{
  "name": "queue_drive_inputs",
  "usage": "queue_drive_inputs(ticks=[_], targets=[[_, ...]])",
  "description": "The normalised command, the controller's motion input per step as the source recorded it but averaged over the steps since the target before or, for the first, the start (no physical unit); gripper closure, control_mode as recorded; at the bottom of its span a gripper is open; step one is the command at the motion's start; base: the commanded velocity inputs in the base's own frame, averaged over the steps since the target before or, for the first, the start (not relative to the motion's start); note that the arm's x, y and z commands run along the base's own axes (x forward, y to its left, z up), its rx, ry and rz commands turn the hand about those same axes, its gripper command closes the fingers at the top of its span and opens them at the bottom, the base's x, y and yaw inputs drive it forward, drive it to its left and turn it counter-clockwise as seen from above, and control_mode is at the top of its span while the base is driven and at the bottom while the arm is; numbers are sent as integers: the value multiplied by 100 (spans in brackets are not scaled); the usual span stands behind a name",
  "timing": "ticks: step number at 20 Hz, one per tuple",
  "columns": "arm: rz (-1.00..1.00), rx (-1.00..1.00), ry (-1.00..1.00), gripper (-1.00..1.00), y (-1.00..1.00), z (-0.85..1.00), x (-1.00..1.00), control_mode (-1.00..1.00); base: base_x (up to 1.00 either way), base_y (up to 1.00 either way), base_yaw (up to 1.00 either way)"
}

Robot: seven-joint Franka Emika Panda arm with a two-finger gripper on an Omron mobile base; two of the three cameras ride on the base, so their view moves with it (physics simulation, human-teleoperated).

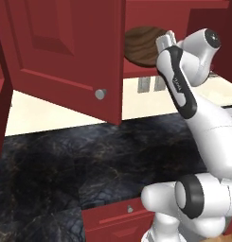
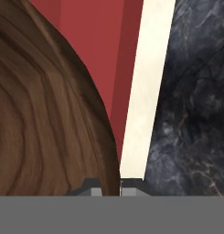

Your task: Pick the mug and place it in the sink. Pick the bowl and place it in the open cabinet and then close the cabinet.

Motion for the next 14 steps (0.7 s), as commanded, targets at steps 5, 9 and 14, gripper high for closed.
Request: queue_drive_inputs(ticks=[5, 9, 14], targets=[[0, 0, 0, 100, 0, -29, 39, -100, 0, 0, 0], [0, 0, 0, 100, 0, -15, 45, -100, 0, 0, 0], [0, 0, 0, 100, 0, -2, 46, -100, 0, 0, 0]])
